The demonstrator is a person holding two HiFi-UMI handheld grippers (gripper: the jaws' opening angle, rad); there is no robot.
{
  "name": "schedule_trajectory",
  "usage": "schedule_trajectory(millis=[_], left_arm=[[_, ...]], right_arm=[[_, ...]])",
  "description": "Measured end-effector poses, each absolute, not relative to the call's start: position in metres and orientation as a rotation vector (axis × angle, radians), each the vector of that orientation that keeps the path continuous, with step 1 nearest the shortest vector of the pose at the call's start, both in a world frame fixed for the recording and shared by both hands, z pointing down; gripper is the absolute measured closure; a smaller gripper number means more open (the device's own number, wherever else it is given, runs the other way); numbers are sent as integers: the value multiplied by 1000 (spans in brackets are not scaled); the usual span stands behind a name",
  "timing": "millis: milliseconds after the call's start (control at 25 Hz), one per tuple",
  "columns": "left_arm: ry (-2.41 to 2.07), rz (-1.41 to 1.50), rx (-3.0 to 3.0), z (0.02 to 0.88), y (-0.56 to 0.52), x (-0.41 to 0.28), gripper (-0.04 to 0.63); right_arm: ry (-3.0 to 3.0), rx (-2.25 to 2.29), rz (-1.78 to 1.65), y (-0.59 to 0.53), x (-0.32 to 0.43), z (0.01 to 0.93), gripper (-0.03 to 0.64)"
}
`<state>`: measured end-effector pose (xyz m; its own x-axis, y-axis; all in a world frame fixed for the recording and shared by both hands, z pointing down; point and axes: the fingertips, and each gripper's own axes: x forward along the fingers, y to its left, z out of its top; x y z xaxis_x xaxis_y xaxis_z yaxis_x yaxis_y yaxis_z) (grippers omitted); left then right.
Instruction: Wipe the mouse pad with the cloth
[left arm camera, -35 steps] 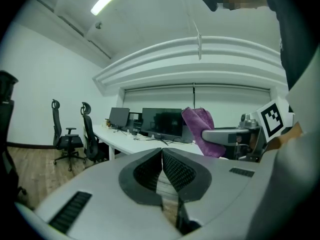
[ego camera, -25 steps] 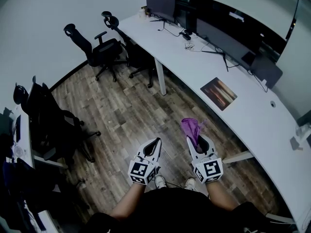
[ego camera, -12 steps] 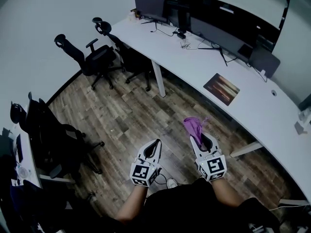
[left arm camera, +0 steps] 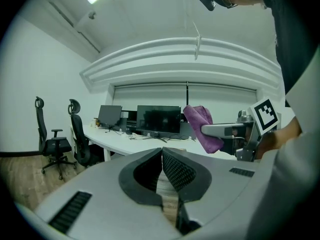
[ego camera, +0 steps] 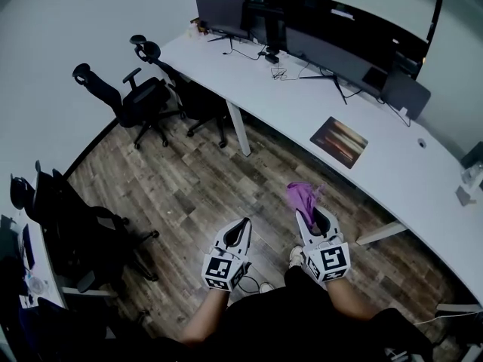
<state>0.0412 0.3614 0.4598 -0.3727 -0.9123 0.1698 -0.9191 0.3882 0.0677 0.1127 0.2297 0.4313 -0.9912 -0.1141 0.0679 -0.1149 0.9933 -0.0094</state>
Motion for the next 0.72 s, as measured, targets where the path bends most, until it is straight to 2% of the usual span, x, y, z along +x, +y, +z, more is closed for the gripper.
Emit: schedule_trajectory(millis=[720], left_arm=[[-2407, 54, 1685, 463, 242, -18, 572]], right_arm=[[-3046, 174, 52, 116, 46, 436, 492]])
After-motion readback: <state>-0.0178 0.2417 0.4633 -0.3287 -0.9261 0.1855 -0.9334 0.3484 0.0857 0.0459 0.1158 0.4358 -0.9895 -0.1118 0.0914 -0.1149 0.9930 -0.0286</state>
